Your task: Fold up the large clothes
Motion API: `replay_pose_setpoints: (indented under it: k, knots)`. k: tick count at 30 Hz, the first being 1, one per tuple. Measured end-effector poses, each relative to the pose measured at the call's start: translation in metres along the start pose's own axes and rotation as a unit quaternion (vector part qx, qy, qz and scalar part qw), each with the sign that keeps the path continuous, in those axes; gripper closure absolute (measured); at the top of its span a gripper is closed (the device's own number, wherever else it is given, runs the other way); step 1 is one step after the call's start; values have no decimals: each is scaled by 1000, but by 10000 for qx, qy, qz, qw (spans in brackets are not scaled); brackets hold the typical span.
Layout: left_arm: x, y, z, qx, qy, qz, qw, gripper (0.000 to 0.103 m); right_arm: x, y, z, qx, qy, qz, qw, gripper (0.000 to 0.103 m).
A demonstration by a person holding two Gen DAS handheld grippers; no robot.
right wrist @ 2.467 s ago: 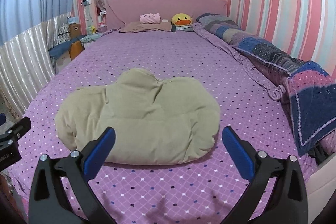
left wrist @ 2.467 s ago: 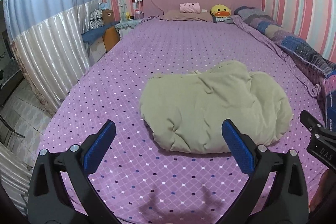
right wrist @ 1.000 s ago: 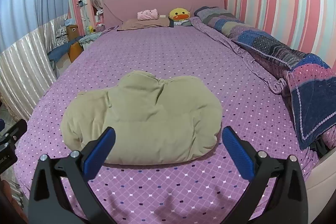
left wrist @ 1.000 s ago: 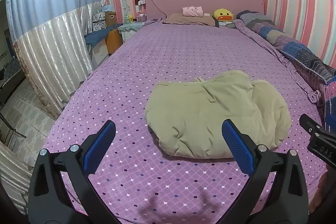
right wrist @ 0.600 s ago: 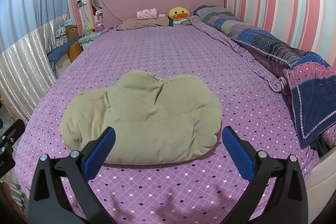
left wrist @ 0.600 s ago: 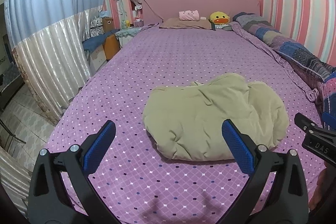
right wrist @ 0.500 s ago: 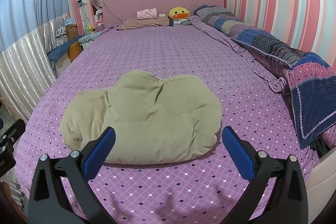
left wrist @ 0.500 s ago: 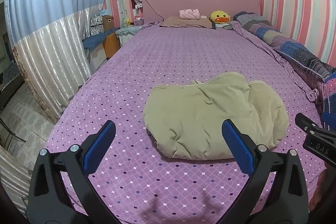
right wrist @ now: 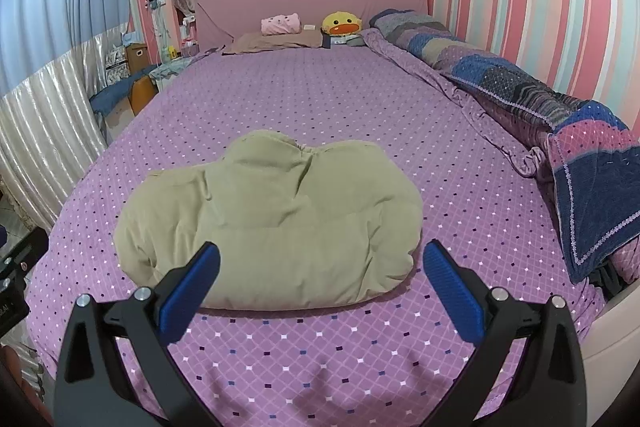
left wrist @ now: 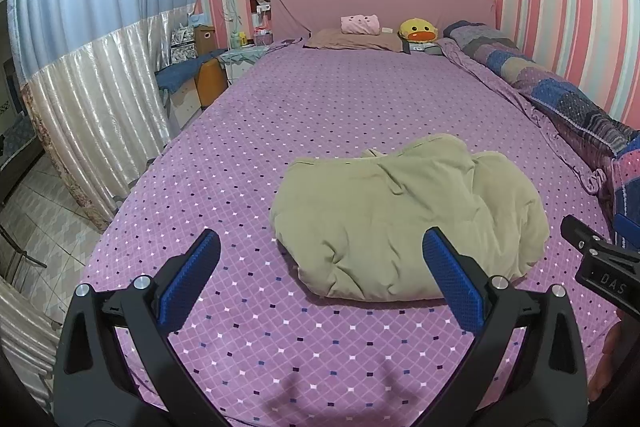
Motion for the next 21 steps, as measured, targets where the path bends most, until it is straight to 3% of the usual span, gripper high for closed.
replay_pose_setpoints:
  k: [21]
  knots:
    - [-6, 2, -1, 36, 71, -3, 10000, 3, 0, -1, 1, 12, -2, 3, 10000, 2]
Point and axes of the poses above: each gripper's, at about its wrist camera, not at the fingertips, and y roughly the way its jaws point, z to its right, x to its underside, the point moved 3 cm from there along y, roughly the way its jaws point, and after that the axes turned 14 degrees about -y, right-handed, at the moved point
